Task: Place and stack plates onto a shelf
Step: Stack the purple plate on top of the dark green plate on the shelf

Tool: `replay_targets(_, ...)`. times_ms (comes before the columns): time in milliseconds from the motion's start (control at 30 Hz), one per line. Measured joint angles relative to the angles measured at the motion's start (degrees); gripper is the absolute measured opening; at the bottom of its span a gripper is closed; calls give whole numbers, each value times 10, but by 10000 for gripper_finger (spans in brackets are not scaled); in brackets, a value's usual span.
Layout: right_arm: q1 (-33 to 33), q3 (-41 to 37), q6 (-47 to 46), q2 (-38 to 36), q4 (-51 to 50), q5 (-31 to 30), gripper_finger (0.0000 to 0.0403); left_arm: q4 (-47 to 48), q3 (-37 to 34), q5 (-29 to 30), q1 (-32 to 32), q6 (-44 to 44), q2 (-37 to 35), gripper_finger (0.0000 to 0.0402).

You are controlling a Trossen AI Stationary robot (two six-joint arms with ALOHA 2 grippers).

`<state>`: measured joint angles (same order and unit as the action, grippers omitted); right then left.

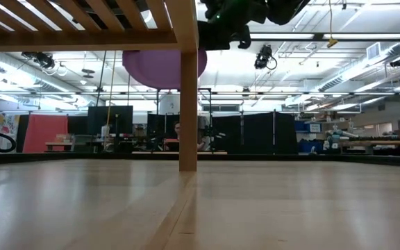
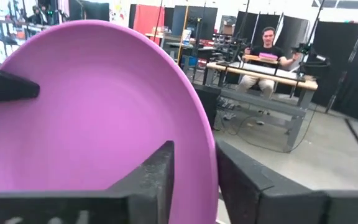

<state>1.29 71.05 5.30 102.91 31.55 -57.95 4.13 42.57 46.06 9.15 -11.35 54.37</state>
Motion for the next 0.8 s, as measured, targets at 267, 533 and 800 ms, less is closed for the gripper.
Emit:
replay_targets(267,-8,0,-27,0,0,-7,156,1,0,1,0,1,0,22)
replay_targets(533,-17,0,-19,-1,-1,-11,174,2,0,-1,0,2,0,22)
replay_targets(800,-41,-1,26,-29,-3,-48,178,6,1,2,0,4,0,22)
